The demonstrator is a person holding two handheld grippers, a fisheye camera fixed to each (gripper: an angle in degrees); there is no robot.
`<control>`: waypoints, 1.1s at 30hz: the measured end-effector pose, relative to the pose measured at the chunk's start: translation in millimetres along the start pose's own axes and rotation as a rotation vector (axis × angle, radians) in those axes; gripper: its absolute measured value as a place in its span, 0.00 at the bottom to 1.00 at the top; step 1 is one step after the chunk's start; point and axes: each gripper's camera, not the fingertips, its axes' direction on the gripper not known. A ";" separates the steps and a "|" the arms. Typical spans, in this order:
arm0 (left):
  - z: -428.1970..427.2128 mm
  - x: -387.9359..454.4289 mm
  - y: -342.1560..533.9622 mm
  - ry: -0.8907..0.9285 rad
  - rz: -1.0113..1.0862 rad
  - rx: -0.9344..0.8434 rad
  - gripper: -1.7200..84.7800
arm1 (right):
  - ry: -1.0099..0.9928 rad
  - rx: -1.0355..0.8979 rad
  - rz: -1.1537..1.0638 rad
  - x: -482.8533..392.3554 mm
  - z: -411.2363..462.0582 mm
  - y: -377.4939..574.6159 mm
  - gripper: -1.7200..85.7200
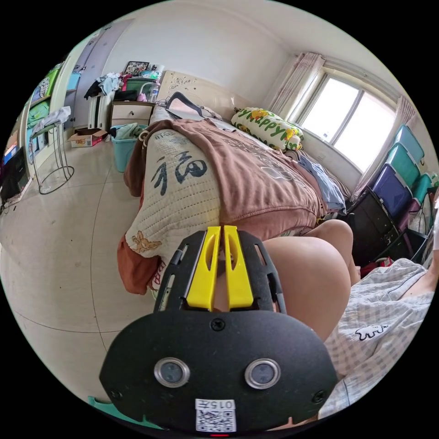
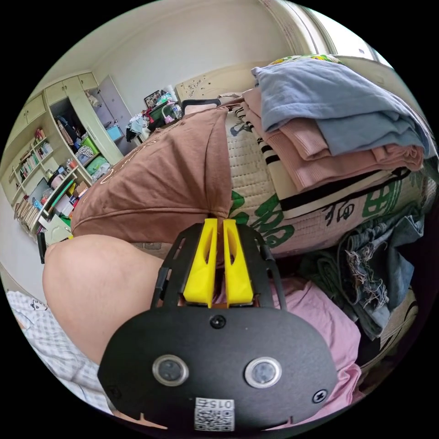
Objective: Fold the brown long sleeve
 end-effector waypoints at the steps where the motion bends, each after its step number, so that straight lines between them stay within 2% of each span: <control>1: 4.0 -6.1 4.2 -0.005 0.006 0.015 0.02 | 0.010 0.014 0.018 -4.0 0.6 2.6 0.03; 8: 19.2 -51.5 32.3 -0.026 -0.038 0.083 0.02 | 0.218 0.076 -0.013 -50.3 5.4 16.9 0.03; 12: 32.2 -66.2 50.2 -0.127 0.029 0.092 0.02 | 0.378 0.095 -0.075 -80.0 11.8 25.5 0.03; 15: 43.0 -74.9 66.4 -0.210 0.076 0.108 0.02 | 0.417 0.117 -0.067 -88.0 13.2 31.5 0.03; 19: 62.0 -101.6 92.5 -0.266 0.084 0.140 0.03 | 0.362 0.160 -0.003 -81.4 7.7 40.0 0.04; 23: 72.3 -149.4 116.9 -0.202 0.010 0.154 0.03 | 0.301 0.194 0.044 -71.7 2.7 47.2 0.04; 26: 80.1 -183.0 139.7 -0.184 0.044 0.154 0.04 | 0.291 0.204 0.010 -68.0 -0.3 52.6 0.04; 30: 75.5 -226.5 166.1 -0.244 0.069 0.094 0.09 | 0.210 0.143 -0.060 -50.4 -16.7 51.7 0.06; 33: 48.2 -262.0 192.7 -0.359 -0.016 0.159 0.10 | 0.090 0.129 -0.041 -24.4 -45.7 50.9 0.10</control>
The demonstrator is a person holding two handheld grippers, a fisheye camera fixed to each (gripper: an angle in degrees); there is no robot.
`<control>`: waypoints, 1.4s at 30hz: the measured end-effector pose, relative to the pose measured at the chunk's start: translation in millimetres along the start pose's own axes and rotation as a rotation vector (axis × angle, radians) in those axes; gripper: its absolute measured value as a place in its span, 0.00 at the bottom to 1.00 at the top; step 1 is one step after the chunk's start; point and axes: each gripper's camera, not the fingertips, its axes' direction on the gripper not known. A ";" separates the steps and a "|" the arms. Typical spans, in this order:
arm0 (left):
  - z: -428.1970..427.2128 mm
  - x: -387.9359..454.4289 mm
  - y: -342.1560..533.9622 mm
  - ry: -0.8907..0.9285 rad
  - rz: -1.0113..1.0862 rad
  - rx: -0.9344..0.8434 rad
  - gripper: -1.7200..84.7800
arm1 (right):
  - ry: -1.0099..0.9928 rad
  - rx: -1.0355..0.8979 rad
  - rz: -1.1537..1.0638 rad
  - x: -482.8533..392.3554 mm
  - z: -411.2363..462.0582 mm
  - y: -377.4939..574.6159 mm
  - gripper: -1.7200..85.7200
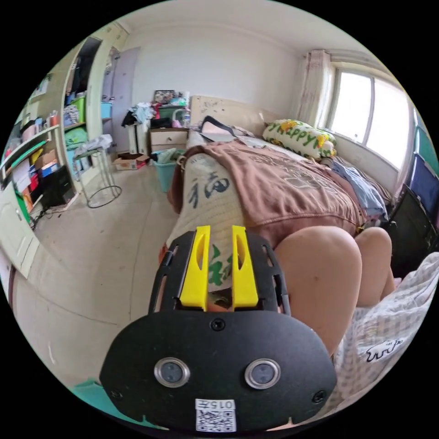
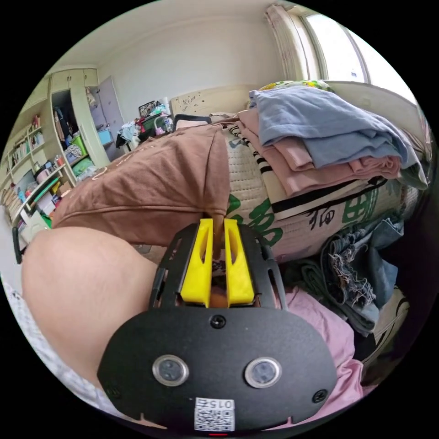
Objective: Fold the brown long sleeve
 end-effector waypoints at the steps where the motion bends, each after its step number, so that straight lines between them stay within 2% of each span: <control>1: -11.8 -16.7 8.1 0.002 -0.022 0.056 0.10 | -0.059 0.054 0.019 12.8 -15.4 2.7 0.12; 4: -31.6 -41.2 12.7 0.030 -0.030 0.195 0.10 | -0.212 0.184 0.032 39.2 -52.3 4.0 0.13; 8: -5.3 -22.2 -19.9 0.044 0.112 0.234 0.10 | -0.207 0.353 -0.013 49.6 -93.1 -30.7 0.12; 11: 59.3 28.5 -70.2 0.132 0.302 0.153 0.10 | -0.117 0.430 -0.077 43.3 -114.5 -95.9 0.16; 13: 120.0 85.8 -110.7 0.276 0.508 0.084 0.12 | -0.065 0.416 -0.141 38.2 -114.4 -159.9 0.17; 16: 207.2 148.7 -145.4 0.413 0.577 0.074 0.13 | 0.009 0.362 -0.229 37.5 -91.8 -238.2 0.16; 20: 329.9 222.5 -165.9 0.485 0.569 0.044 0.13 | 0.061 0.292 -0.157 58.5 -51.1 -334.3 0.15; 23: 432.4 282.7 -169.3 0.540 0.493 -0.015 0.13 | 0.116 0.199 -0.117 75.1 -6.8 -410.3 0.15; 26: 522.3 356.6 -157.4 0.547 0.512 -0.139 0.13 | 0.279 -0.026 -0.119 89.6 64.6 -483.4 0.14; 28: 572.4 411.5 -138.1 0.430 0.629 -0.168 0.13 | 0.438 -0.229 -0.104 104.8 132.2 -523.0 0.13; 31: 628.3 444.4 -98.9 0.275 0.756 -0.175 0.12 | 0.547 -0.374 -0.118 118.0 199.2 -550.8 0.14; 34: 678.7 461.5 -72.8 0.248 0.854 -0.374 0.10 | 0.521 -0.432 -0.055 139.8 246.8 -567.3 0.15; 35: 683.8 461.5 -69.1 0.253 0.862 -0.389 0.10 | 0.518 -0.468 -0.041 145.9 257.7 -568.7 0.16; 37: 695.2 453.6 -59.1 0.269 0.853 -0.404 0.09 | 0.427 -0.726 -0.001 170.6 308.8 -571.1 0.18; 38: 697.4 451.4 -57.3 0.274 0.850 -0.407 0.09 | 0.416 -0.774 0.004 173.8 318.3 -572.2 0.18; 42: 706.0 439.8 -46.0 0.285 0.836 -0.402 0.07 | 0.400 -0.789 -0.065 165.0 332.0 -586.1 0.13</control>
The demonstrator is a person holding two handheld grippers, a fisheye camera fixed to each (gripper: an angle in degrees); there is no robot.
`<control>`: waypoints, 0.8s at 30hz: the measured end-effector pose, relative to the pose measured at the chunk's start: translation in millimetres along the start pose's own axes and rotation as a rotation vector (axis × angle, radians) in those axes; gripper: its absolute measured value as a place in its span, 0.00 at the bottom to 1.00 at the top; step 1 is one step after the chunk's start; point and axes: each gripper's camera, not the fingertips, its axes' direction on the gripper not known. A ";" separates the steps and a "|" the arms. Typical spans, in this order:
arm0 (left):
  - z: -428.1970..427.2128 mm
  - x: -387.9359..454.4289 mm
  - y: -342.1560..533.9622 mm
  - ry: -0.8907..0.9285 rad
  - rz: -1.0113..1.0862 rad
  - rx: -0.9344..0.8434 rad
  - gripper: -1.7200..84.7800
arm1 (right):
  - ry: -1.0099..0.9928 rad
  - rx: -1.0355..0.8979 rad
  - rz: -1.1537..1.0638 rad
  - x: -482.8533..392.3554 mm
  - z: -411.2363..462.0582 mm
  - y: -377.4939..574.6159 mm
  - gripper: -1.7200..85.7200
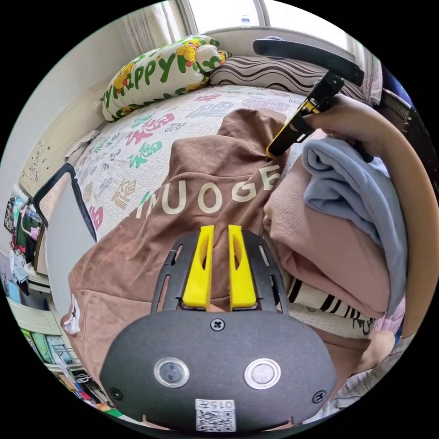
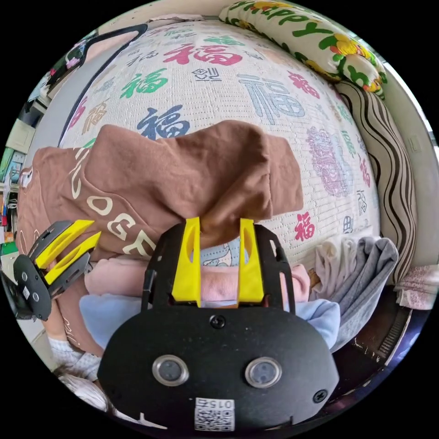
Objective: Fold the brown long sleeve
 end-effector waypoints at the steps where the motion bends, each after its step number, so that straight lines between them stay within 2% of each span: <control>1: 1.7 3.8 2.6 -0.017 0.012 0.004 0.06 | 0.003 0.008 -0.022 -3.9 -2.7 -1.9 0.09; 3: 2.3 11.6 5.9 -0.052 0.038 0.013 0.05 | 0.058 0.017 -0.063 -15.6 -5.3 -4.2 0.04; 9: -13.9 30.9 12.7 -0.172 0.088 0.092 0.02 | 0.337 0.075 -0.128 -53.1 -11.0 -6.3 0.02; 15: -59.4 -17.2 6.5 0.002 -0.026 0.197 0.02 | 0.403 0.347 -0.040 -60.3 -68.3 15.8 0.01; 18: -113.7 -45.9 28.8 0.028 -0.088 0.403 0.02 | 0.315 0.582 0.003 -73.3 -125.1 37.2 0.01; 20: -156.1 -66.0 56.8 0.025 -0.147 0.496 0.02 | 0.234 0.723 -0.067 -94.8 -158.4 55.2 0.01; 22: -219.7 -97.0 113.8 -0.003 -0.213 0.599 0.03 | 0.179 0.844 -0.283 -147.1 -189.3 85.0 0.02; 23: -235.9 -106.2 131.1 -0.006 -0.230 0.625 0.02 | 0.166 0.851 -0.359 -163.5 -193.0 92.9 0.02; 24: -267.4 -126.8 168.5 0.002 -0.274 0.675 0.02 | 0.127 0.838 -0.531 -198.1 -194.5 110.7 0.02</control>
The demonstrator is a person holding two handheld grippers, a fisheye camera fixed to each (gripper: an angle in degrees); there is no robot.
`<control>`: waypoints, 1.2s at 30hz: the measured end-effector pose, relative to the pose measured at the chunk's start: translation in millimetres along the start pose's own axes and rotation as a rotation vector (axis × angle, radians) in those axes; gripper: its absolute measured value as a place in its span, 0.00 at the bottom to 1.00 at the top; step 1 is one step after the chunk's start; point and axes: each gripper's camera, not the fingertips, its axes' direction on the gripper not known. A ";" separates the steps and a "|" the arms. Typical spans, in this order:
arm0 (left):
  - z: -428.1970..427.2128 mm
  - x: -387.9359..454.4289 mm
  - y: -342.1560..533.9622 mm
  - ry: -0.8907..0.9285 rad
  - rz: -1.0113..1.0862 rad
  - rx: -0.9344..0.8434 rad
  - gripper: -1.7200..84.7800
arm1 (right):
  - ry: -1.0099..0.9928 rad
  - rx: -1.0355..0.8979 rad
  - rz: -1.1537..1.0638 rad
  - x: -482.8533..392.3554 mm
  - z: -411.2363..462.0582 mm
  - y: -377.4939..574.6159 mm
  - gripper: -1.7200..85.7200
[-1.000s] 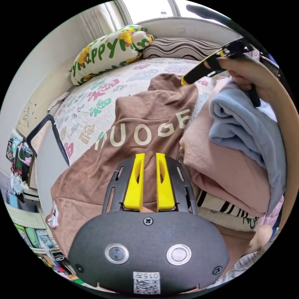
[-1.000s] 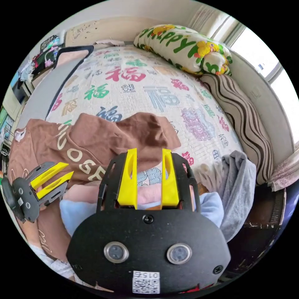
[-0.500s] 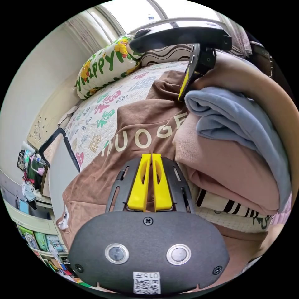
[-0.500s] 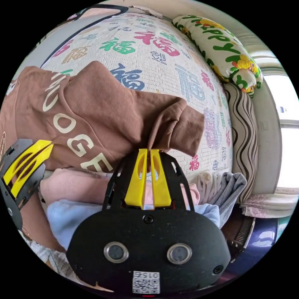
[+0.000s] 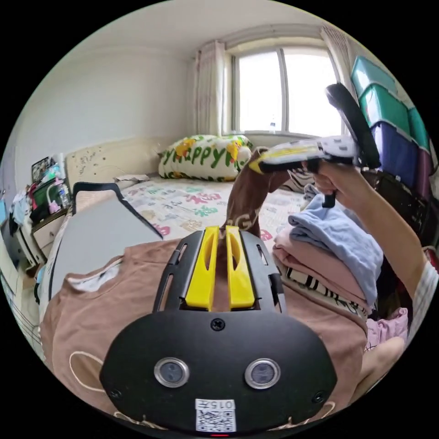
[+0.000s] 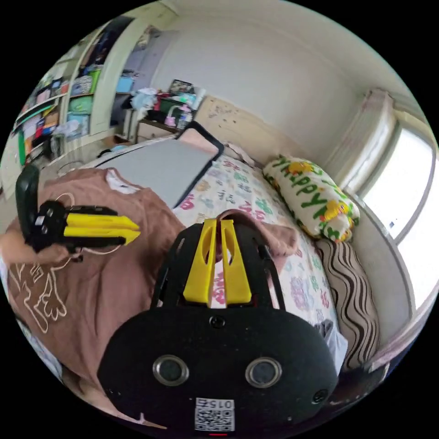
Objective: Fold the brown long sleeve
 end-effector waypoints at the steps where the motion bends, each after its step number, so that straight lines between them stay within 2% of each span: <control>1: -45.7 -28.3 5.9 0.007 -0.056 0.054 0.02 | -0.135 -0.011 -0.123 -38.3 -7.2 -2.0 0.03; 4: -135.6 -88.6 21.1 -0.036 -0.203 0.114 0.02 | -0.456 -0.090 -0.366 -122.7 -12.2 20.8 0.08; 7: -168.4 -109.6 20.1 -0.112 -0.249 0.000 0.03 | -0.673 -0.100 -0.359 -156.0 -17.2 53.7 0.13; 11: -165.8 -106.2 2.7 0.094 -0.238 -0.126 0.06 | -0.586 -0.009 -0.152 -145.0 -29.2 79.1 0.11; 13: -151.7 -88.8 -19.7 0.214 -0.157 -0.266 0.09 | -0.564 0.042 -0.092 -146.2 -36.3 88.5 0.11; 17: -144.4 -54.2 -45.7 0.205 -0.033 -0.410 0.11 | -0.534 -0.018 -0.092 -166.6 -34.2 79.0 0.14; 19: -133.6 -44.9 -52.9 0.290 -0.043 -0.486 0.10 | -0.471 -0.014 -0.073 -175.5 -27.4 72.1 0.14; 21: -127.4 -44.1 -61.6 0.321 -0.086 -0.534 0.07 | -0.566 -0.053 0.034 -168.7 -9.9 69.5 0.14; 22: -133.3 -43.4 -68.8 0.345 -0.105 -0.520 0.06 | -0.656 -0.103 0.058 -167.2 2.0 69.7 0.14; 24: -153.6 -38.0 -81.1 0.409 -0.088 -0.451 0.04 | -0.704 -0.130 0.094 -167.0 6.6 73.8 0.15; 30: -258.8 -27.2 -128.8 0.622 0.003 -0.161 0.03 | -0.574 0.024 0.115 -167.6 -36.2 89.1 0.15; 36: -320.0 4.1 -141.4 0.677 0.154 -0.103 0.03 | -0.631 0.181 0.055 -192.1 -81.1 73.9 0.18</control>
